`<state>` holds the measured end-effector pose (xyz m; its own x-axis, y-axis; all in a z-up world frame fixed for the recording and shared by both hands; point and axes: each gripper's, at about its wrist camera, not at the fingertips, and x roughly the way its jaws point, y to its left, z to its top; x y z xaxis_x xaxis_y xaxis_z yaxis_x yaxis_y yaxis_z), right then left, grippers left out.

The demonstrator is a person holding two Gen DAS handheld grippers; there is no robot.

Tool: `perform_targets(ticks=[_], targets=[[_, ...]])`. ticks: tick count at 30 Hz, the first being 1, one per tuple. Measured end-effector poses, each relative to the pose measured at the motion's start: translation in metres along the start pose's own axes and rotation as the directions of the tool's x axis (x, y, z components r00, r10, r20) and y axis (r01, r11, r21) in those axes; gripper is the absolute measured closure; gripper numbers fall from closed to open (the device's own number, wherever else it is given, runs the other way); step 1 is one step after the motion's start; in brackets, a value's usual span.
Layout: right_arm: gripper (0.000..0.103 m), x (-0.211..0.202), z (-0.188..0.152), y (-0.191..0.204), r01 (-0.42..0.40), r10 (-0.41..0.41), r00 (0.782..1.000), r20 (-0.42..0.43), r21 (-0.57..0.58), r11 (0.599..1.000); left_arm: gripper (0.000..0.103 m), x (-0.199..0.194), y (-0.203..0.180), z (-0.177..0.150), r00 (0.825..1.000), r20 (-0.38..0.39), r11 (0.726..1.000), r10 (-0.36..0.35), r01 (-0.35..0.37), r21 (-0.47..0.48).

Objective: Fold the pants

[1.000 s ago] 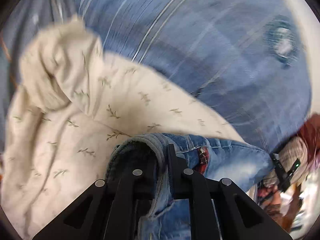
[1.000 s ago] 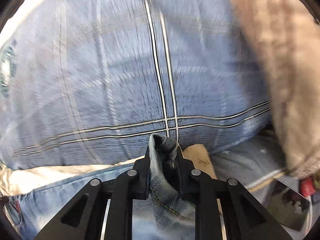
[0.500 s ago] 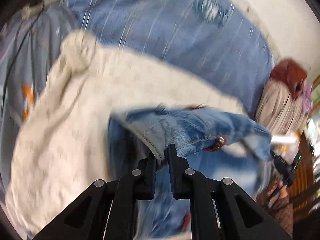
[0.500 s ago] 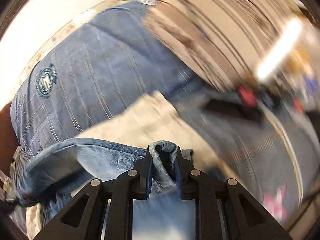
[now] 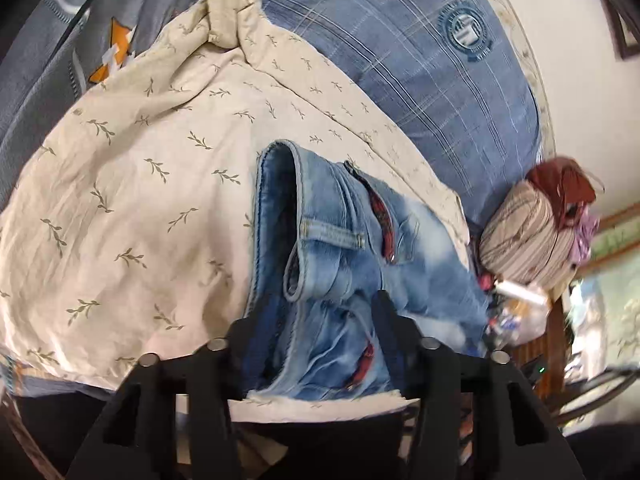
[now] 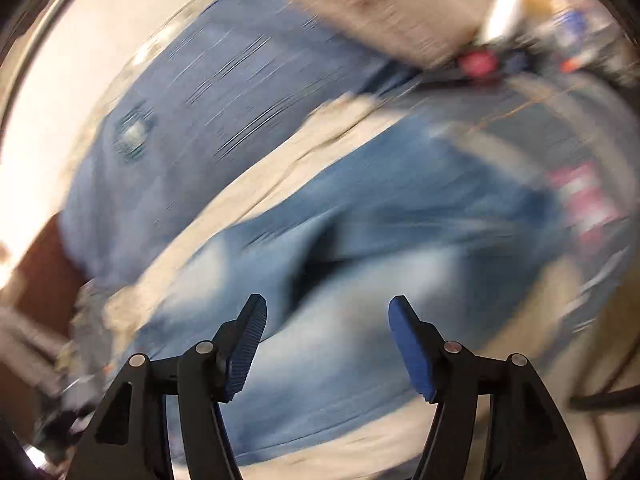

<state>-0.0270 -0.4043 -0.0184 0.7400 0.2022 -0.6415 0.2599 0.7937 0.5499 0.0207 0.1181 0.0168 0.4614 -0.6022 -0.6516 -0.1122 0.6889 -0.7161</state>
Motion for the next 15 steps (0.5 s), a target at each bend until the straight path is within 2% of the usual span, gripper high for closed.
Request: perform_targets(ticks=[2,3,5,9,11,12,13,14,15], targets=[[0.037,0.032,-0.017,0.03,-0.134,0.135,0.984,-0.116,0.013,0.991,0.053,0.01,-0.001,0.001,0.999,-0.035,1.0,-0.013,0.012,-0.028],[0.037,0.041,-0.023,0.038,-0.168,0.169,0.974,-0.149,0.022,0.986,0.053,0.017,-0.002,0.002,0.999,-0.048,0.999,-0.019,0.017,-0.036],[0.037,0.073,-0.039,0.064,-0.247,0.249,0.936,-0.247,0.039,0.968,0.053,0.028,0.001,0.005,0.998,-0.058,0.999,-0.017,0.014,-0.049],[0.037,0.114,-0.055,0.087,-0.289,0.307,0.892,-0.331,0.102,0.952,0.049,0.054,0.013,0.024,0.999,-0.044,0.994,-0.003,-0.001,-0.105],[0.037,0.128,-0.059,0.09,-0.308,0.348,0.876,-0.334,0.168,0.936,0.048,0.072,0.015,0.034,0.999,-0.051,0.993,0.008,-0.014,-0.119],[0.037,0.129,-0.062,0.089,-0.312,0.358,0.874,-0.328,0.185,0.932,0.049,0.081,0.016,0.038,0.998,-0.063,0.992,0.016,-0.023,-0.125],[0.037,0.133,-0.062,0.09,-0.318,0.371,0.875,-0.313,0.206,0.925,0.052,0.091,0.017,0.041,0.996,-0.083,0.991,0.02,-0.031,-0.131],[0.039,0.137,-0.062,0.09,-0.316,0.371,0.881,-0.294,0.219,0.923,0.068,0.1,0.018,0.043,0.994,-0.104,0.99,0.026,-0.041,-0.135],[0.05,0.137,-0.063,0.09,-0.312,0.367,0.886,-0.284,0.221,0.924,0.076,0.107,0.018,0.045,0.991,-0.127,0.99,0.033,-0.05,-0.133]])
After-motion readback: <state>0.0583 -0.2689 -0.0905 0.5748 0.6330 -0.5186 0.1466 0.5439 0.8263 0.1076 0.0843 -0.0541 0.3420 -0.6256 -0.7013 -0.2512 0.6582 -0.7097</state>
